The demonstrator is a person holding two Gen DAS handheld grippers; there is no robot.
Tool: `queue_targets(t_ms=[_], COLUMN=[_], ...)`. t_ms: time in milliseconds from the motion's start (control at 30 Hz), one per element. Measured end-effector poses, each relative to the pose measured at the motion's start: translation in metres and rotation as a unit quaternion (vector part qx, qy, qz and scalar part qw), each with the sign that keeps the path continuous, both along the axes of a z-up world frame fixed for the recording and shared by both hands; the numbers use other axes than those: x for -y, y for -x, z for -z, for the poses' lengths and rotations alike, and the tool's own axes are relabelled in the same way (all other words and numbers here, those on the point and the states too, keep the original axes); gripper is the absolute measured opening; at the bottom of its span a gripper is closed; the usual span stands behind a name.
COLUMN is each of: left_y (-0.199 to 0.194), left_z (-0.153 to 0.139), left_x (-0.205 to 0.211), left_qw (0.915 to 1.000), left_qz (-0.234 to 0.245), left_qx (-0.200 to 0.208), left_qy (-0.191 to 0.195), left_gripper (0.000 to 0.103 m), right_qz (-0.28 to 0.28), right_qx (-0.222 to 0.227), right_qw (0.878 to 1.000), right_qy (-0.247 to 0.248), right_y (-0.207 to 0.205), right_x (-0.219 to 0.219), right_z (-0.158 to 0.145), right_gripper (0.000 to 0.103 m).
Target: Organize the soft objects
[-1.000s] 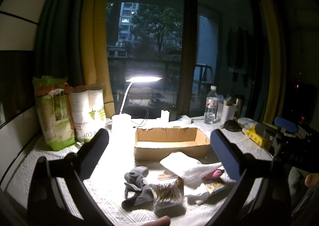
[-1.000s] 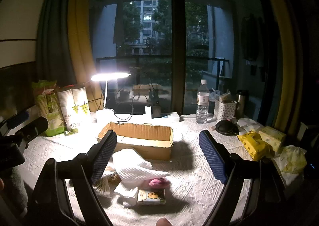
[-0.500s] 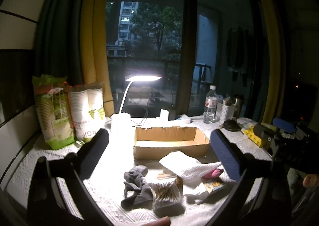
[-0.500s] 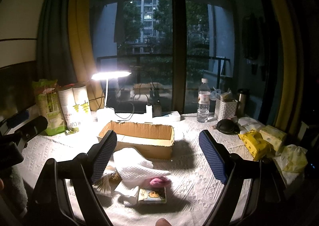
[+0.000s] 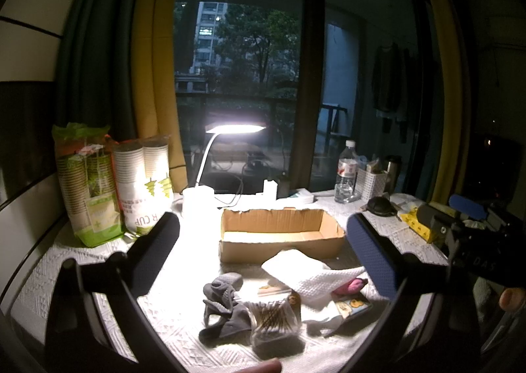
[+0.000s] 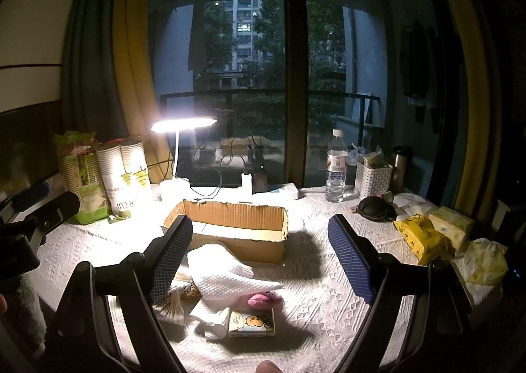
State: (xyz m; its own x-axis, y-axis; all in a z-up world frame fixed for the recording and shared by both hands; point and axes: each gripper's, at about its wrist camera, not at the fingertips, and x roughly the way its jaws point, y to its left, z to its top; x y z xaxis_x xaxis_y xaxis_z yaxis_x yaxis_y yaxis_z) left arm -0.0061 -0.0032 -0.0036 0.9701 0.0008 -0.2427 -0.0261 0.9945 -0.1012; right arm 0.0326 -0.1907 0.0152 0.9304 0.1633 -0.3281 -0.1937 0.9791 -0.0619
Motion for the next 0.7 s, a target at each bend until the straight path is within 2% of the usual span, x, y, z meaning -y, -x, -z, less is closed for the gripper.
queue_targets(t_ms=[700], left_y=[0.0012], left_z=[-0.0034], left_x=[0.0039], left_qw=[1.0], left_qz=[0.002], left_qx=[-0.002], left_qy=[0.0], left_gripper=[0.102], right_qz=[-0.001], right_qx=[-0.002], right_qw=[1.0], right_qy=[-0.002], right_y=[-0.0019], right_x=[-0.0031], right_z=[0.0057], right_gripper=[0.087])
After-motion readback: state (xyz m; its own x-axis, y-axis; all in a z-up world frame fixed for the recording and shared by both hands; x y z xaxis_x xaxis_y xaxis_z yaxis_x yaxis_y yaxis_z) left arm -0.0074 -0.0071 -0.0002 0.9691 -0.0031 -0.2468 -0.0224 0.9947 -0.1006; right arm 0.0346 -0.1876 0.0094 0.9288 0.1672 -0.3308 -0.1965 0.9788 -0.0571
